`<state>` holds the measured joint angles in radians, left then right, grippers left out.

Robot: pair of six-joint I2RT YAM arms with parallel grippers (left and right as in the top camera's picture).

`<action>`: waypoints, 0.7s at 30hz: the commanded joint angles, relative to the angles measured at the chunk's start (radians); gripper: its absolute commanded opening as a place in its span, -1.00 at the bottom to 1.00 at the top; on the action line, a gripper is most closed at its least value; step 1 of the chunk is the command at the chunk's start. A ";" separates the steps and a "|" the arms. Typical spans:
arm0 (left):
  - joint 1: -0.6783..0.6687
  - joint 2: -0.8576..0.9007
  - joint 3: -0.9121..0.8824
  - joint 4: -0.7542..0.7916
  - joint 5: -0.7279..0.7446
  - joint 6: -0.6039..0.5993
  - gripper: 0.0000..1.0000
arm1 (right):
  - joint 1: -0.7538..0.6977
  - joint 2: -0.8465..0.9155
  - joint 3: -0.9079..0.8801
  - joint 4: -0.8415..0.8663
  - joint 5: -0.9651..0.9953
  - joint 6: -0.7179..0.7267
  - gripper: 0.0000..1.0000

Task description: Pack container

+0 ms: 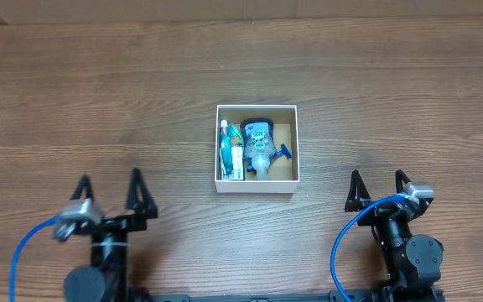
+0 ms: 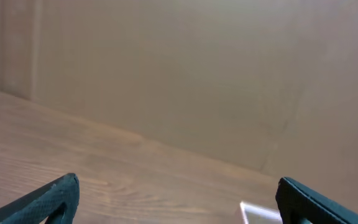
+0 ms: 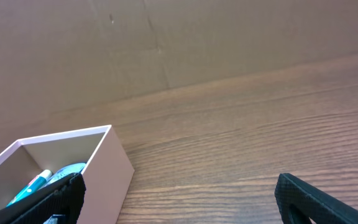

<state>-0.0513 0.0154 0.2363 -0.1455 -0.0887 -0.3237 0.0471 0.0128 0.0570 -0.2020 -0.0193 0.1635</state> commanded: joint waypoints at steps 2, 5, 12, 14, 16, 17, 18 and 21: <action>0.006 -0.012 -0.161 0.084 0.060 0.066 1.00 | -0.003 -0.010 0.000 0.006 0.002 0.000 1.00; 0.006 -0.012 -0.217 0.083 0.056 0.067 1.00 | -0.003 -0.010 0.000 0.006 0.002 0.000 1.00; 0.007 -0.012 -0.232 0.072 0.056 0.214 1.00 | -0.003 -0.010 0.000 0.006 0.002 0.000 1.00; 0.007 -0.012 -0.232 0.072 0.056 0.278 1.00 | -0.003 -0.010 0.000 0.006 0.002 0.000 1.00; 0.007 -0.012 -0.232 0.072 0.057 0.293 1.00 | -0.003 -0.010 0.000 0.006 0.002 0.000 1.00; 0.007 -0.012 -0.232 0.072 0.057 0.293 1.00 | -0.003 -0.010 0.000 0.006 0.002 0.000 1.00; 0.007 -0.012 -0.232 0.072 0.057 0.293 1.00 | -0.003 -0.010 0.000 0.006 0.002 0.000 1.00; 0.007 -0.012 -0.232 0.072 0.057 0.293 1.00 | -0.003 -0.010 0.000 0.006 0.002 0.000 1.00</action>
<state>-0.0513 0.0151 0.0116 -0.0795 -0.0406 -0.0700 0.0471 0.0128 0.0570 -0.2020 -0.0185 0.1642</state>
